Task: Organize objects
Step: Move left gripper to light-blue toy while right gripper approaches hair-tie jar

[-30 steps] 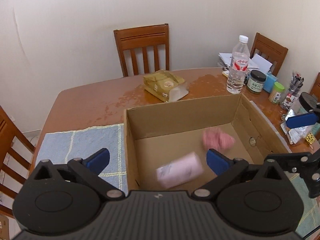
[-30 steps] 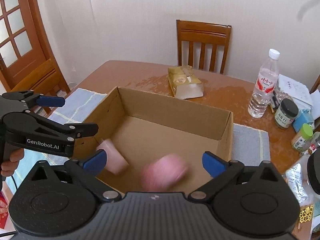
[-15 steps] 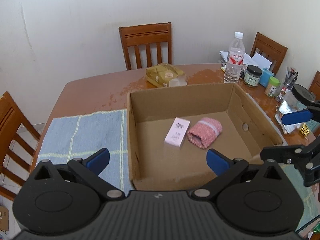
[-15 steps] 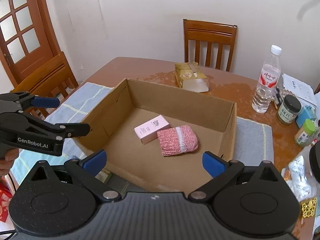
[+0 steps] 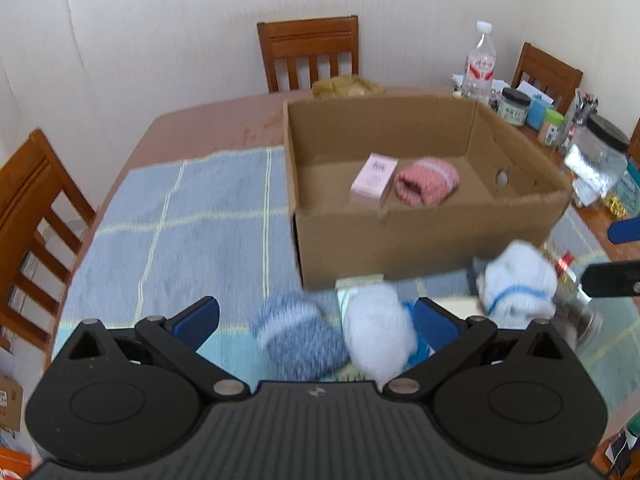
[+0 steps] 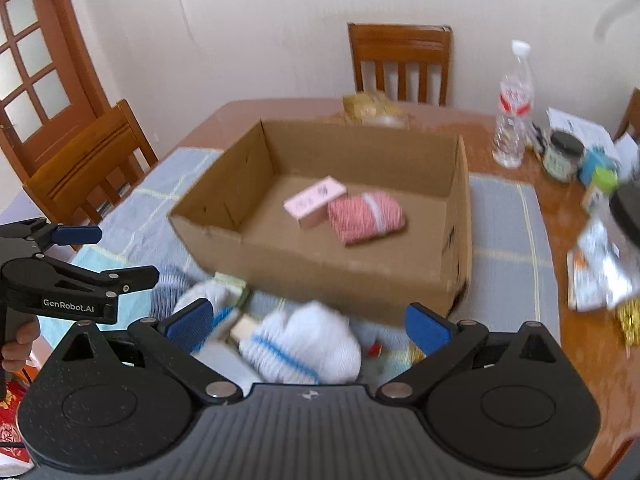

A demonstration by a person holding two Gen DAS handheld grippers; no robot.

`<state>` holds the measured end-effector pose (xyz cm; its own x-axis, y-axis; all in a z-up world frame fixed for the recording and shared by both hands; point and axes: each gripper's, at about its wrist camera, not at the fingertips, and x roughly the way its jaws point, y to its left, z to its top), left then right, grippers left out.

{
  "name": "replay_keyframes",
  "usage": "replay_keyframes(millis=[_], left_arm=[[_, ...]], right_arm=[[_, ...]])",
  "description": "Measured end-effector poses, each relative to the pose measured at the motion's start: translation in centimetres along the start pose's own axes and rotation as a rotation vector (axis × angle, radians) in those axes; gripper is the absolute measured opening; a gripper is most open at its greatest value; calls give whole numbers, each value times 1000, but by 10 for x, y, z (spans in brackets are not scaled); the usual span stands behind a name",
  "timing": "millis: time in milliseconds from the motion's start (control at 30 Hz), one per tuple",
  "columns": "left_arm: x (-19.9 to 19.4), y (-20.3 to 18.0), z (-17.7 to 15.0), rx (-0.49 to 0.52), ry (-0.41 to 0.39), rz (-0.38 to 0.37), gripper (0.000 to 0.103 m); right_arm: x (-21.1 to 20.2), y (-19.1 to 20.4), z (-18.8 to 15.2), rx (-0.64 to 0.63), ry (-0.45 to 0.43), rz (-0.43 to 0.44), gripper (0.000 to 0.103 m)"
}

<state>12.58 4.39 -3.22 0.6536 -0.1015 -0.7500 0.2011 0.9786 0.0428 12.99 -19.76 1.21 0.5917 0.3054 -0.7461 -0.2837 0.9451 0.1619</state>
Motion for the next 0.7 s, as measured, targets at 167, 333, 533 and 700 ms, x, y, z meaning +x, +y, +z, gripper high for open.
replay_keyframes(millis=[167,333,533,700], left_arm=[[6,2,-29,-2,42,-5,102],[7,3,-51,2,61,14,102],[8,5,-63,-57,90,21,102],[12,5,-70,-84,104,21,102]], right_arm=[[1,6,-37,35,29,-2,103],[9,11,-65,31,68,0,103],[30,19,-71,-48,88,-16,103],[44,19,-71,-85,95,-21,103]])
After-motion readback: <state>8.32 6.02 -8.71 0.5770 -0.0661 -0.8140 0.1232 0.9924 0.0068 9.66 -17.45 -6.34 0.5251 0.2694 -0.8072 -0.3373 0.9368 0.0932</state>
